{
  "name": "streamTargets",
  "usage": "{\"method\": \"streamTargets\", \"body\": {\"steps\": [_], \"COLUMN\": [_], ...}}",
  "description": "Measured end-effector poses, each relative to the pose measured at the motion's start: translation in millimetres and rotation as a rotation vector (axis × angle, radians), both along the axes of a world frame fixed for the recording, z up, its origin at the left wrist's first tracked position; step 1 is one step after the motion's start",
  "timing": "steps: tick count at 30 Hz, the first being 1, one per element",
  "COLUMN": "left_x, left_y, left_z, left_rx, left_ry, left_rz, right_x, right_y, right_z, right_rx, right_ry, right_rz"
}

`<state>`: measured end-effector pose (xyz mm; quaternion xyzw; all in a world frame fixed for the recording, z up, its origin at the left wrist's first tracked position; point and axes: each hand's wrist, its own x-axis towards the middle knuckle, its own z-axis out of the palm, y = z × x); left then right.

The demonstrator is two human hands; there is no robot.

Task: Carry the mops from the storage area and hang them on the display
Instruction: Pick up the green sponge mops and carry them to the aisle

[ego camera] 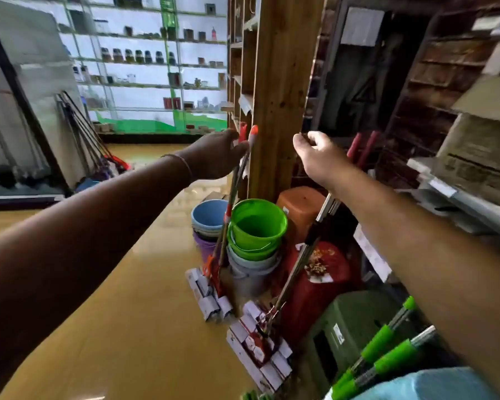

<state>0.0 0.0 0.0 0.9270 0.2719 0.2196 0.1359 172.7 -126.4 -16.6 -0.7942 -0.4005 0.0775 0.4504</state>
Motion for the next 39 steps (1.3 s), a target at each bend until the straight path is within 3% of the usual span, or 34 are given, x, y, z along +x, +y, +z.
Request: {"method": "streamTargets", "body": {"steps": [9,15,20,28,34,39], "left_x": [138.0,218.3,259.4,293.5,307.4,326.9], "left_y": [-30.1,-98.6,-173.7,-246.0,-247.0,-239.4], "left_z": [-45.2,-76.0,-80.9,-127.7,-200.6,-242.1], "left_rx": [-0.12,-0.235,-0.184,-0.128,-0.208,-0.262], "left_ry": [0.069,0.133,0.162,0.258,0.478,0.52], "left_rz": [-0.336,-0.535,-0.664,-0.754,-0.679,-0.728], "right_x": [57.7,89.2,110.3,140.5,161.1,180.7], "right_y": [-84.7,-176.2,-250.4,-317.0,-327.3,-313.5], "right_z": [-36.2,-53.3,-58.8,-106.8,-174.3,-217.8], "right_rx": [-0.105,-0.119,-0.159,-0.163,-0.23,-0.255], "right_ry": [0.02,0.066,0.043,0.161,0.276,0.376], "right_rz": [-0.417,-0.63,-0.773,-0.807,-0.818,-0.85]}}
